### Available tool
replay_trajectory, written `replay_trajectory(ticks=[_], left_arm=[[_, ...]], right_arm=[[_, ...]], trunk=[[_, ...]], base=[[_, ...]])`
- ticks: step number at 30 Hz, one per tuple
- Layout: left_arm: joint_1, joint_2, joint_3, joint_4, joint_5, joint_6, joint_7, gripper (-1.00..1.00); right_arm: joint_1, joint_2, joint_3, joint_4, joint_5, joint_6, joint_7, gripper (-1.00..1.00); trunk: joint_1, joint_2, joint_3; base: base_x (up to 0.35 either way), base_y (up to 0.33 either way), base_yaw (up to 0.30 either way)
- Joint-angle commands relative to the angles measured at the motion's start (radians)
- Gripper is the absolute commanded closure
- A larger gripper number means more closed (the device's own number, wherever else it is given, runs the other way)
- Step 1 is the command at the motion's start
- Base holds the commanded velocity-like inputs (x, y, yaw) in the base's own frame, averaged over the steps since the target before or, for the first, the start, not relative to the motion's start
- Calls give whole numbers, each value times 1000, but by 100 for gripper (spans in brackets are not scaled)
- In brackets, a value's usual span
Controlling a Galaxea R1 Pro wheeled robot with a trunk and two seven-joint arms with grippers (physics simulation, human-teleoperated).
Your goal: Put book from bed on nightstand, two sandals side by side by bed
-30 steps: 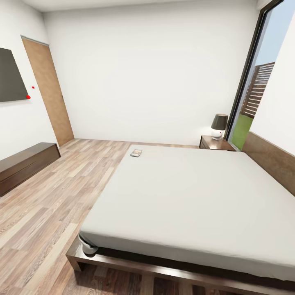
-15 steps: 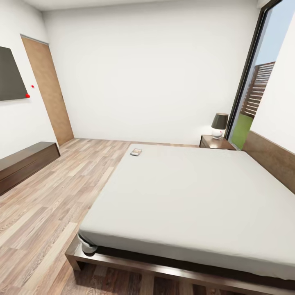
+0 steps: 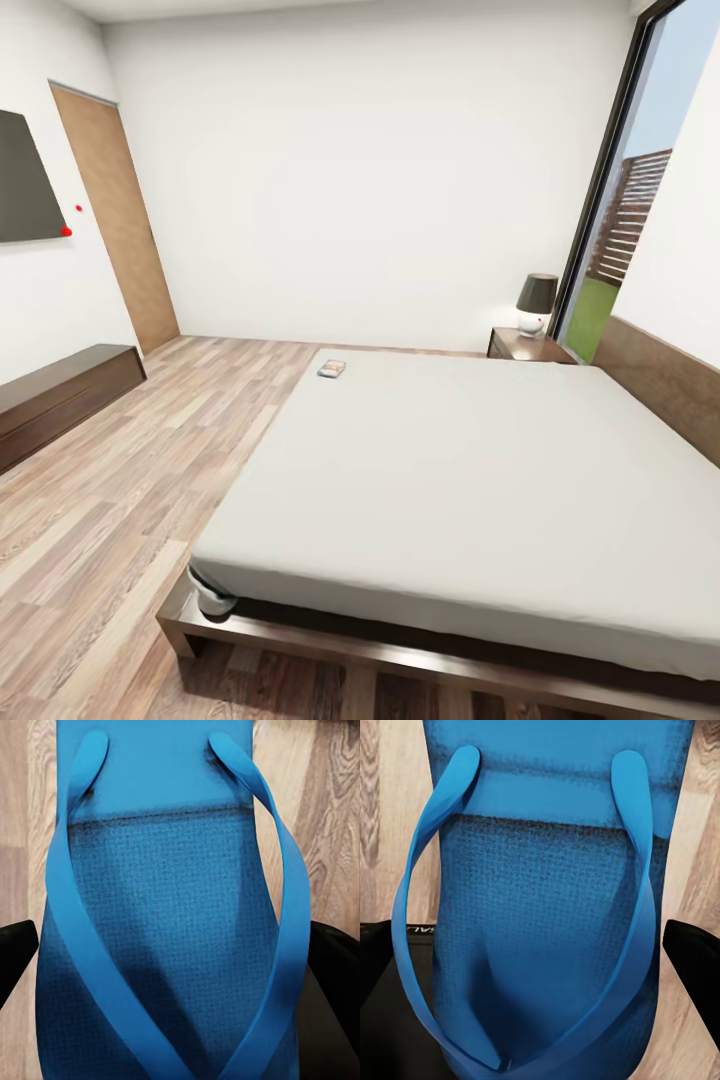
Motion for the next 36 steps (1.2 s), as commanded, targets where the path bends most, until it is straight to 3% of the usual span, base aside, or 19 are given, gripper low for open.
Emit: replay_trajectory(ticks=[1,26,36], left_arm=[[0,0,-6,-3,5,6,4,100],[-1,-1,-6,-4,5,2,2,100],[-4,0,-7,-42,4,6,2,100]], right_arm=[[0,0,9,-2,-9,5,-2,100],[0,2,10,-2,-7,0,0,100],[0,3,9,-6,-8,-1,0,100]], trunk=[[4,-8,-4],[100,-183,-83],[138,-253,-114]], base=[[0,0,0],[0,0,0],[0,0,0]])
